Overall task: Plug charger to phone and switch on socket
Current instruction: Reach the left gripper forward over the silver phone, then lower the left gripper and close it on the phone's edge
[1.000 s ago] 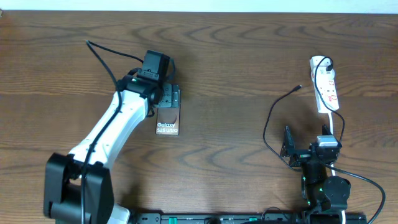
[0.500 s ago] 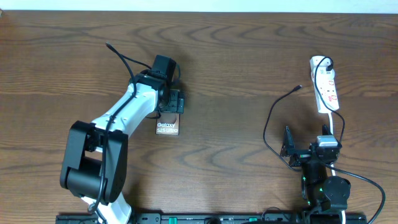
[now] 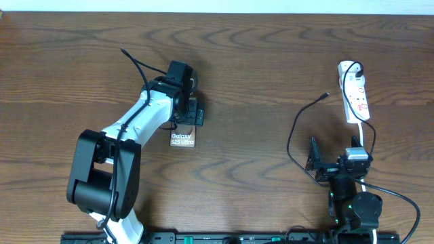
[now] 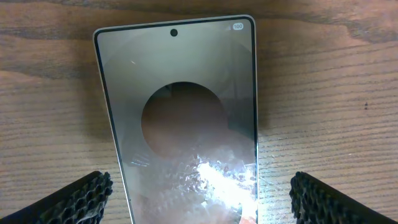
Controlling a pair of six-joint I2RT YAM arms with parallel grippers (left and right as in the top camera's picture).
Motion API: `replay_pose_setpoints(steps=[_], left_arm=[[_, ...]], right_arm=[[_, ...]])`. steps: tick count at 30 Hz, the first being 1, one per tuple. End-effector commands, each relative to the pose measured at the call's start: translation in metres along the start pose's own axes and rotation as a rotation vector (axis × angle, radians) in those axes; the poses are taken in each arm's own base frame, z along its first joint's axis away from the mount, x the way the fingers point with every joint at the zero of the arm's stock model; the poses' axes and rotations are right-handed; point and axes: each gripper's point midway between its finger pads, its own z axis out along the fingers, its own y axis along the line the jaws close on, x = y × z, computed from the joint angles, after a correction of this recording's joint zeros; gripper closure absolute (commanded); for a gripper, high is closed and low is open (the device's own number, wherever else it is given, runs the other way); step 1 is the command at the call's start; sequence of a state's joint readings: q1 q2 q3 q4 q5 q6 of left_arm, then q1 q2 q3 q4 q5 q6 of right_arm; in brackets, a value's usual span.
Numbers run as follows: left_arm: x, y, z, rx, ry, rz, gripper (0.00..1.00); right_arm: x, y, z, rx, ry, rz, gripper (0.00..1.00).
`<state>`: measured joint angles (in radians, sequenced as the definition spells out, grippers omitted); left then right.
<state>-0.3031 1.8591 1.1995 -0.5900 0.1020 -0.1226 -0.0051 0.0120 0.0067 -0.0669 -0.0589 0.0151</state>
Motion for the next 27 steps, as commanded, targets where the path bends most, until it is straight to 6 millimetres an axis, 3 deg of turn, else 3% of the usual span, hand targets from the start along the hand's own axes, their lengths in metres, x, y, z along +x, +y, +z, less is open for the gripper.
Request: replay_pose_setpoints(steps=[1,14,22,27], left_arm=[[0.004,0.003,0.007,-0.017,0.018,0.018,0.06],[0.005,0.004,0.008,-0.021,0.021,0.037,0.06],[0.018,0.008,0.033,-0.036,0.094,0.034,0.06],[0.023,0.009,0.037,-0.040,0.115,0.034,0.06]], right_arm=[[0.001,0.001,0.000,-0.003,0.000,0.010,0.01],[0.001,0.001,0.000,-0.003,0.000,0.010,0.01],[0.001,0.001,0.000,-0.003,0.000,0.010,0.01],[0.001,0.001,0.000,-0.003,0.000,0.010,0.01]])
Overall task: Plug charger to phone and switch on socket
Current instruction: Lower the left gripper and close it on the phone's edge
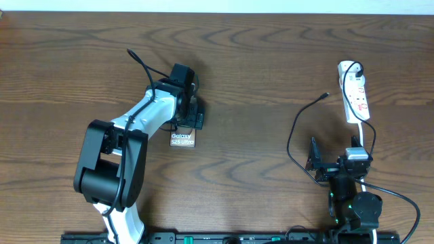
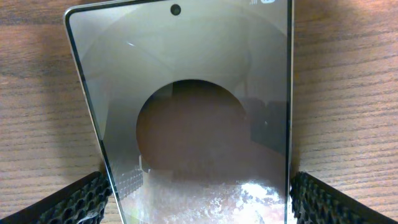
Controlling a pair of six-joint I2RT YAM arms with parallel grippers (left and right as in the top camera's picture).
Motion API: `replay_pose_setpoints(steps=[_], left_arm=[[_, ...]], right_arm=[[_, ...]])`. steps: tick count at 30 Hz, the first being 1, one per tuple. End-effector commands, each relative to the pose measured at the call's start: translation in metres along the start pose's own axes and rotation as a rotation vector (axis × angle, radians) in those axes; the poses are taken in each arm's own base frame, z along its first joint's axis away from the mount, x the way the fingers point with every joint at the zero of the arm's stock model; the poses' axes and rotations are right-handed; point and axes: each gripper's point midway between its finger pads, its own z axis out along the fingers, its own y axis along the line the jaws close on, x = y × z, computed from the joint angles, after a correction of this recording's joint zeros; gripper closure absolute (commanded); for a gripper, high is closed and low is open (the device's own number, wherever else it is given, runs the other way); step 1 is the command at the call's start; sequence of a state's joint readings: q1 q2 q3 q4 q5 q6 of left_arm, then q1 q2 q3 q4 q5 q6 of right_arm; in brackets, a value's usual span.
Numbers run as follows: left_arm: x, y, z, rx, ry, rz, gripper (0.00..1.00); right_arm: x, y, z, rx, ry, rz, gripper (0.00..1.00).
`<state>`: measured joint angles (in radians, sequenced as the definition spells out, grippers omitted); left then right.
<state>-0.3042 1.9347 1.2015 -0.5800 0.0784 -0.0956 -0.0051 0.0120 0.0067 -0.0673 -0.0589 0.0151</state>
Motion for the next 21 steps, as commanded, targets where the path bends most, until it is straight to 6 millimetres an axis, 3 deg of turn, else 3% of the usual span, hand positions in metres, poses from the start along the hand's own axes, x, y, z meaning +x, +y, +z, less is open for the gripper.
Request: replay_pose_setpoints(steps=[1,6,10,13,21], left_arm=[[0.0126,0.0016,0.0137,-0.005,0.057,0.008,0.06],[0.0156,0.0021,0.0135,-0.007,0.070,0.008,0.07],[0.0164,0.0021,0.0135,-0.007,0.073,0.008,0.21],[0.0165,0.0021,0.0135,-0.007,0.073,0.007,0.40],[0.0145,0.0009,0.0078,-0.001,0.064,0.007,0.43]], right_arm=[[0.0005,0.0010,-0.0002,-0.003,0.000,0.010,0.01],[0.0005,0.0010,-0.0002,-0.003,0.000,0.010,0.01],[0.0005,0.0010,-0.0002,-0.003,0.000,0.010,0.01],[0.0005,0.0010,-0.0002,-0.003,0.000,0.010,0.01],[0.0005,0.0010,-0.0002,-0.003,0.000,0.010,0.01]])
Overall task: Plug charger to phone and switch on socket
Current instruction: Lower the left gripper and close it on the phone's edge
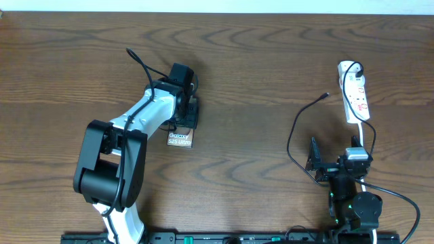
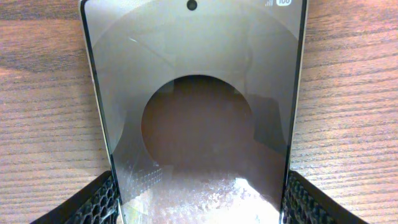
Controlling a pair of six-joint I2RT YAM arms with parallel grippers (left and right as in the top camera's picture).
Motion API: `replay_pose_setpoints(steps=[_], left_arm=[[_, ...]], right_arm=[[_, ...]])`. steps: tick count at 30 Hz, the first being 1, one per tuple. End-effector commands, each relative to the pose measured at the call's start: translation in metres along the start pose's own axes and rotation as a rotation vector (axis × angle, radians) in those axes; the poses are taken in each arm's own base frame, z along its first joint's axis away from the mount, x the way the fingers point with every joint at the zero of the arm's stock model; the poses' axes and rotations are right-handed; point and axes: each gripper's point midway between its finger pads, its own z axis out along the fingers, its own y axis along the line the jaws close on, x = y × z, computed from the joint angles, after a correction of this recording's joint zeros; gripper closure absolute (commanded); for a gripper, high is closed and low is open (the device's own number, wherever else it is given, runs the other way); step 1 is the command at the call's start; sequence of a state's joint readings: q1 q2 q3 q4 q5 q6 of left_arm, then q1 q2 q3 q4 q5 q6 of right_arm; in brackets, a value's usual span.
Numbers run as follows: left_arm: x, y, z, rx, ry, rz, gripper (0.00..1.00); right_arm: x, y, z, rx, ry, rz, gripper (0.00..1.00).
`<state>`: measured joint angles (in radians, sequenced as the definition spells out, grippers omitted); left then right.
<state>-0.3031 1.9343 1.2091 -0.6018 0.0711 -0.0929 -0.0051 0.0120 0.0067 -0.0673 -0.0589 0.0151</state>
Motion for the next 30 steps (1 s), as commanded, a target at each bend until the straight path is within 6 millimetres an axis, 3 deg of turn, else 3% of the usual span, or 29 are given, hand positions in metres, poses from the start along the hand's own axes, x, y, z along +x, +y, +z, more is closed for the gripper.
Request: replay_pose_setpoints(steps=[1,9,21,30], left_arm=[[0.011,-0.002,0.007,0.010,0.044,0.007,0.43],[0.004,-0.009,-0.007,0.054,0.009,0.008,0.43],[0.010,-0.043,-0.013,0.255,0.041,0.008,0.43],[0.012,-0.051,-0.015,0.299,0.049,0.008,0.43]], right_arm=[[0.001,0.001,0.000,-0.003,0.000,0.010,0.01],[0.001,0.001,0.000,-0.003,0.000,0.010,0.01],[0.001,0.001,0.000,-0.003,0.000,0.010,0.01],[0.001,0.001,0.000,-0.003,0.000,0.010,0.01]])
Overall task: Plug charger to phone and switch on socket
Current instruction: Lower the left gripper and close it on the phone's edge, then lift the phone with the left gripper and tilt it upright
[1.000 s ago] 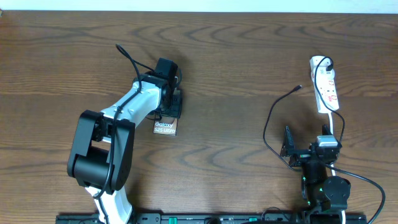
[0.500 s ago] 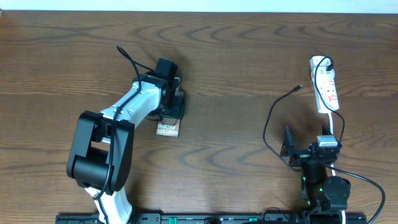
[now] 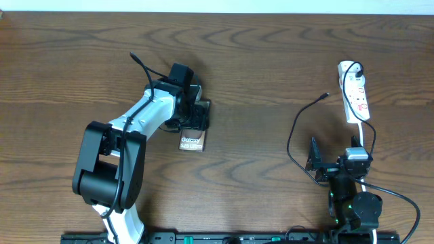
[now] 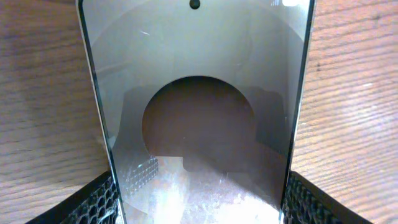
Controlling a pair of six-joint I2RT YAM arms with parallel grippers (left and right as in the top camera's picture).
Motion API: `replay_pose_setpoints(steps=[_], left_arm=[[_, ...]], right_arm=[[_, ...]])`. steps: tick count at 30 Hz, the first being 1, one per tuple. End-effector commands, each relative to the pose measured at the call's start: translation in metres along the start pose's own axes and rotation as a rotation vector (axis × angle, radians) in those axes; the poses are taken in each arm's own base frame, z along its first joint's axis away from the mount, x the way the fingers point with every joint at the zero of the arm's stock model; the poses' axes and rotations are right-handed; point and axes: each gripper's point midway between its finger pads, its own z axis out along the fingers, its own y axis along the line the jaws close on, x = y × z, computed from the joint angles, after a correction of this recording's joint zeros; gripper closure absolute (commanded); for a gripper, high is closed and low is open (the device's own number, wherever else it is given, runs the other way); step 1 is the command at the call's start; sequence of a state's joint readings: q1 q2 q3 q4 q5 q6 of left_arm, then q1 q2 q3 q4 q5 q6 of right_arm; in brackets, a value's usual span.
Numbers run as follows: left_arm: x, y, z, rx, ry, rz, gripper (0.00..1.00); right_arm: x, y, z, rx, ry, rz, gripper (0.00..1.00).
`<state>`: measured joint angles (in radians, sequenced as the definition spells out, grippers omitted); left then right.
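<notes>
The phone (image 3: 192, 140), its screen film reading "Galaxy S25 Ultra", is at the table's left centre. My left gripper (image 3: 196, 115) is shut on it. In the left wrist view the phone (image 4: 196, 112) fills the frame, and the black honeycomb fingers (image 4: 93, 202) press both of its long edges. The black charger cable (image 3: 293, 135) loops across the right side, its free plug end (image 3: 327, 95) lying on the wood. A white socket strip (image 3: 355, 91) lies at the far right. My right gripper (image 3: 314, 161) rests near the front right, apart from the cable's plug end.
The brown wooden table (image 3: 258, 61) reaches the far edge at the top. A black plug (image 3: 357, 68) sits in the strip's far end. The right arm's base (image 3: 352, 203) stands at the front edge, with cables trailing beside it.
The left gripper and the phone it holds now sit a little further right on the table, and the phone is slightly turned. The right arm and the cable have not moved.
The left gripper was open above the phone, its fingers wide of the edges. Then it was lower, with the fingers beside the phone's sides. Then the fingers were shut on the phone, and now the phone sits further right.
</notes>
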<state>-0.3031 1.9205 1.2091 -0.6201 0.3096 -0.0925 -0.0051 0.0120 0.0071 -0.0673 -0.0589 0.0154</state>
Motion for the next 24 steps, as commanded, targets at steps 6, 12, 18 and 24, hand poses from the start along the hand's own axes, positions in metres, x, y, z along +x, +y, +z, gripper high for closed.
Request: replay_pose_setpoints(steps=[6,12,18,24], left_arm=[[0.005,-0.021,-0.004,0.118,0.016,0.009,0.43],[0.005,-0.035,-0.007,0.210,0.024,0.007,0.43],[0.000,-0.059,-0.017,0.381,0.010,0.009,0.43],[-0.009,-0.085,-0.040,0.624,-0.017,0.017,0.43]], right_arm=[[0.001,0.001,0.000,-0.003,0.000,0.010,0.01],[0.001,0.001,0.000,-0.003,0.000,0.010,0.01],[0.001,0.001,0.000,-0.003,0.000,0.010,0.01],[0.001,0.001,0.000,-0.003,0.000,0.010,0.01]])
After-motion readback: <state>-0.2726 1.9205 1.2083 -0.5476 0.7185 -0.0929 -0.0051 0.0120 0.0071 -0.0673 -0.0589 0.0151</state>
